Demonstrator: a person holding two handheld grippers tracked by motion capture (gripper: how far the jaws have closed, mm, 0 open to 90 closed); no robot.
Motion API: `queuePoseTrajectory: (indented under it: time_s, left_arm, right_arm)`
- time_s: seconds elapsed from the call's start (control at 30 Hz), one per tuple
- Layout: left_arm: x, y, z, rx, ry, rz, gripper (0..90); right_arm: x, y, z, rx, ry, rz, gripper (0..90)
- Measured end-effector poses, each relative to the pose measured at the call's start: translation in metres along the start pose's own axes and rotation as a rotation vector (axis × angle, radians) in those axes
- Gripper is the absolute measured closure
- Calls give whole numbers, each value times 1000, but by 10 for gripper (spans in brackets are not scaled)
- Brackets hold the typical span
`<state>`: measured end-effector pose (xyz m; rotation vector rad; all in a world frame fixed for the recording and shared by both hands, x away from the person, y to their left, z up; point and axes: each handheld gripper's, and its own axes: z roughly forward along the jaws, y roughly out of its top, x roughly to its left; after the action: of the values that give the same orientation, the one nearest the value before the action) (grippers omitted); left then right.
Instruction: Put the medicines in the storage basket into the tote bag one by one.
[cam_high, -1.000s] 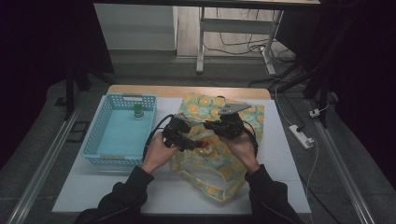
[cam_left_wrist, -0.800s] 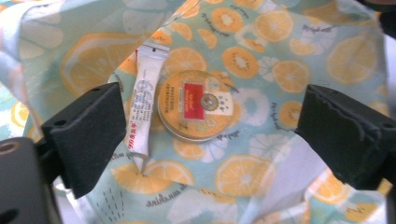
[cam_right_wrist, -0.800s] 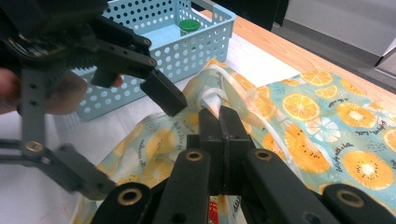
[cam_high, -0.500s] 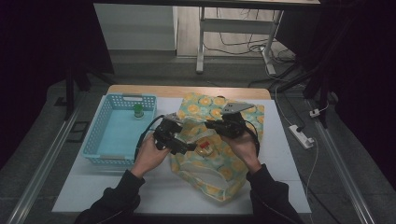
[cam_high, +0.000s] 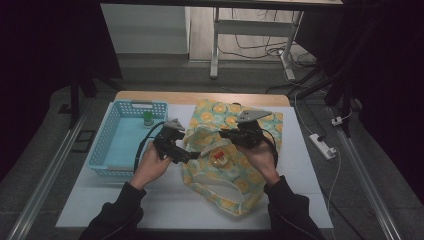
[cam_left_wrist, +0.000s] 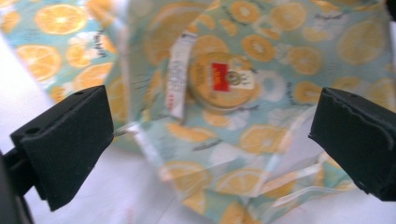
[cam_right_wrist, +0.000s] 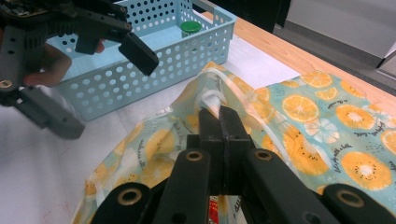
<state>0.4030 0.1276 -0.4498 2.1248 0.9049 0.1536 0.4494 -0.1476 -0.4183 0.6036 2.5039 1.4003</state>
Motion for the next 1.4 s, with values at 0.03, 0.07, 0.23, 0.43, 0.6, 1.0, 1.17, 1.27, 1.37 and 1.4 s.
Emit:
queuePoseTrajectory:
  time_s: [0.03,0.07,0.23,0.43,0.6,1.0,1.17,1.27,1.37,1.4]
  left_arm:
    - [2,-1,-2,-3,3,-6,0]
    - [4,-2,-4,-7,7,-7,0]
    - [15,-5,-17,-28,43,-31,0]
    - [31,-12,-30,-44,39,-68,0]
    - [43,-17,-37,-73,34,-90,0]
    - [65,-28,-48,-75,115,-132,0]
    - [74,-31,-49,-49,166,-143,0]
    - [81,-33,-50,-51,188,-161,0]
    - [89,-35,-51,-44,217,-168,0]
    - [92,-36,-52,-42,224,-177,0]
  right_arm:
    - [0,0,0,0,0,0,900]
    - [0,0,0,0,0,-1,900]
    - [0,0,0,2,3,-3,900]
    - [1,0,1,2,6,-4,900]
    - [1,0,1,4,7,-5,900]
    - [2,1,1,2,6,-8,900]
    - [2,1,2,4,7,-8,900]
    - [2,1,1,3,4,-9,900]
    - [2,1,0,3,5,-7,900]
    - [2,1,1,4,4,-7,900]
